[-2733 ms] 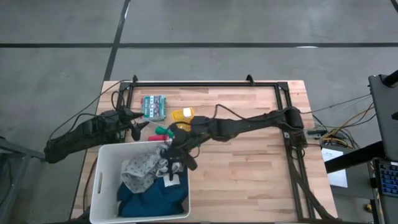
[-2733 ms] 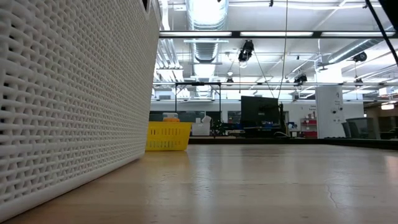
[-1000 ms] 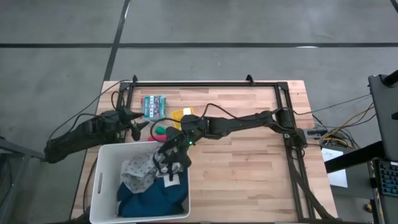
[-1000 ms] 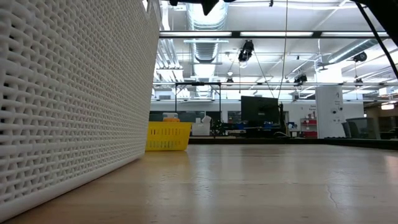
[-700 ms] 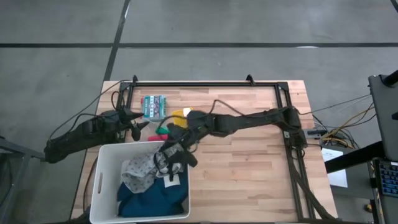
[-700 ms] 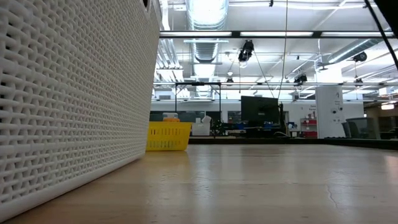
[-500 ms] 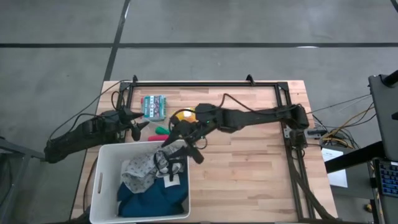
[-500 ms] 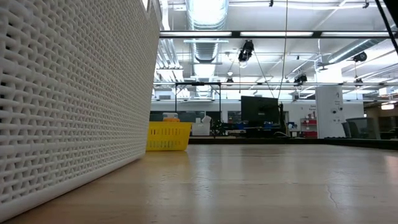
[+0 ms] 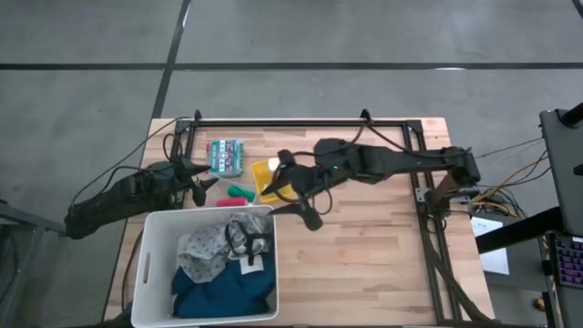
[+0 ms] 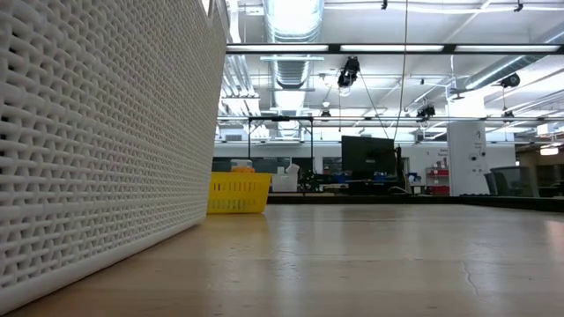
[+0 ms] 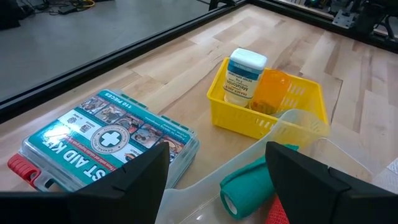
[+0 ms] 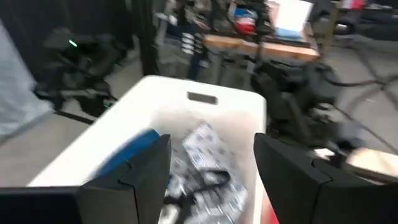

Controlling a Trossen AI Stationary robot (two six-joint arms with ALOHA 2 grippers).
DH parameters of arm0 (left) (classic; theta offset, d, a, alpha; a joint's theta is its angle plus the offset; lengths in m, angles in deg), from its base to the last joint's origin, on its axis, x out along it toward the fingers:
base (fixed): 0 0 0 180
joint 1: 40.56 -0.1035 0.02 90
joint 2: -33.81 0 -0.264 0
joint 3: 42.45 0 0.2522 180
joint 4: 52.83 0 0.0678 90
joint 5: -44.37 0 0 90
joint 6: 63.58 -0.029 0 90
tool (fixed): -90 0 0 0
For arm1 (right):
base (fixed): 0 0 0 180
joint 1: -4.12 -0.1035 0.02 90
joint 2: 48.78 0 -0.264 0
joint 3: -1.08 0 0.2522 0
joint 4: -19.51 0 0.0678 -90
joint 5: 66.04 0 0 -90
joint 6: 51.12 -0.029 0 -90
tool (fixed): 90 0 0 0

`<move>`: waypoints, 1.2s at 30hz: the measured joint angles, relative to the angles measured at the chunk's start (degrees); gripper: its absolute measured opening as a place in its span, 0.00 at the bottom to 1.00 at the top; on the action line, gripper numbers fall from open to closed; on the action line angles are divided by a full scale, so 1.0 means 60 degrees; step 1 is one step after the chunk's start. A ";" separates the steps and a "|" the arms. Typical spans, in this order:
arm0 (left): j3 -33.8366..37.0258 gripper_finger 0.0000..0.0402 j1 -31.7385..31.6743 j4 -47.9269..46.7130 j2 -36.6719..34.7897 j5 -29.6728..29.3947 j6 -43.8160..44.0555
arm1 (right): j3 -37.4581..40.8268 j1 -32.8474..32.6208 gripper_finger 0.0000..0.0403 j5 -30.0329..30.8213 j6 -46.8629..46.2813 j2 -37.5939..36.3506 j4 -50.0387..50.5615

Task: Pick & place medical supplies in basket/bin
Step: Return to Home Position

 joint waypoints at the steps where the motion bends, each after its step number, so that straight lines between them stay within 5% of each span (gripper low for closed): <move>1: -0.0002 0.68 0.0000 0.0000 0.0000 -0.0004 0.0000 | 0.0076 -0.0073 0.55 0.0344 0.0129 -0.0116 0.0182; 9: -0.0002 0.68 -0.0001 -0.0004 0.0000 -0.0001 0.0000 | 0.1320 -0.0636 0.53 0.2741 0.0537 -0.1303 0.0384; 26: -0.0004 0.68 0.0000 0.0002 0.0000 0.0000 0.0000 | 0.6834 -0.0632 0.15 0.3866 0.0016 -0.5861 -0.2127; 36: -0.0004 0.68 -0.0004 0.0002 0.0000 0.0000 0.0000 | 0.9280 -0.0632 0.02 0.4389 -0.0304 -0.8648 -0.2226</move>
